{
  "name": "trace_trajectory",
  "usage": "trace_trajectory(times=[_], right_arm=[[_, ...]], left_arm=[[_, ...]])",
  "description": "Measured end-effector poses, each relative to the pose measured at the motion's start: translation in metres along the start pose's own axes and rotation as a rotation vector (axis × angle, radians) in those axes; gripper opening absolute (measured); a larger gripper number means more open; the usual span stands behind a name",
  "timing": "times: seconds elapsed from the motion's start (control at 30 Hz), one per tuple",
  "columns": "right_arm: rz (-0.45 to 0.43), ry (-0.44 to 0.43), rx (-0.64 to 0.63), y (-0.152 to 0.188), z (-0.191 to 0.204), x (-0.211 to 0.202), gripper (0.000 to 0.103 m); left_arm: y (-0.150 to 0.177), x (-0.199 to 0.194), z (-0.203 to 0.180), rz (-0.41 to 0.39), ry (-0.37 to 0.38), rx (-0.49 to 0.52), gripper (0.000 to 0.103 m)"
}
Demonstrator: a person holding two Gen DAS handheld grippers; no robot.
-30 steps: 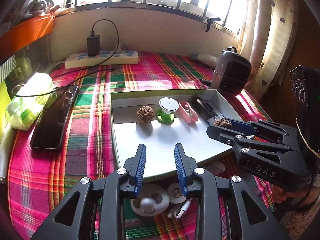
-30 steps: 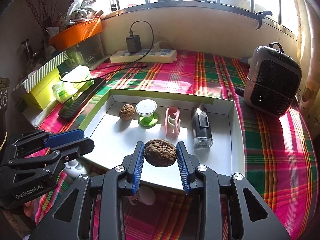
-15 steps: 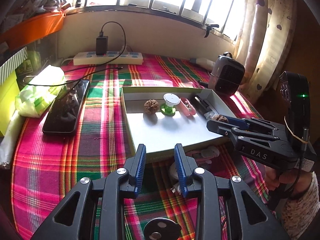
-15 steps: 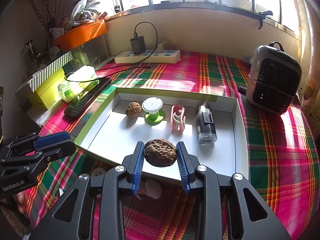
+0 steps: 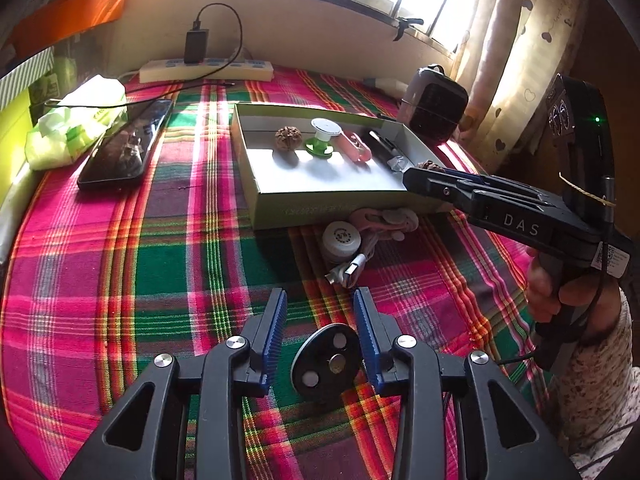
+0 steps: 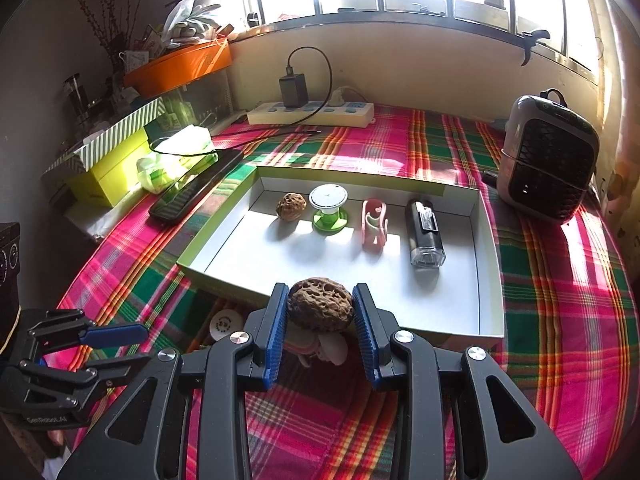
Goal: Organize objects
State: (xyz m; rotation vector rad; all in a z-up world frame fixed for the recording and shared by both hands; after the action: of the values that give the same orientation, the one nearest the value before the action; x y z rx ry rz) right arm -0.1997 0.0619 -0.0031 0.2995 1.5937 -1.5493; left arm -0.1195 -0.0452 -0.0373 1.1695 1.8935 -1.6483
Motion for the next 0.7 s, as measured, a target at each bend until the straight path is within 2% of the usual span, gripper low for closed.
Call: trace_trajectory(times=[0.17, 0.53, 0.7], right_arm=[[-0.004, -0.006, -0.003, 0.002, 0.003, -0.003, 0.034], [-0.004, -0.012, -0.004, 0.006, 0.007, -0.005, 0.034], [-0.004, -0.012, -0.003, 0.006, 0.007, -0.005, 0.034]], left_arm=[[0.013, 0.005, -0.006, 0.038, 0.008, 0.014, 0.034], [0.023, 0.007, -0.005, 0.054, 0.009, -0.008, 0.034], [0.022, 0.007, -0.004, 0.052, -0.003, -0.004, 0.024]])
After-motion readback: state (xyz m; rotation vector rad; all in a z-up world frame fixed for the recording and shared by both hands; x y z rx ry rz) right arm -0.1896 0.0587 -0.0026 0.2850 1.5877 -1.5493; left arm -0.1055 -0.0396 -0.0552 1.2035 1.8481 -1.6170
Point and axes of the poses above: each gripper's, at about its wrist camera, not at the fingertips, and x roughly the way its jaws point, z to its left, y to its underside, the point moved 8 cm from there along x, roughly the way its jaws point, and after that the axes turned 4 degrees about x, right-handed, at the moved point
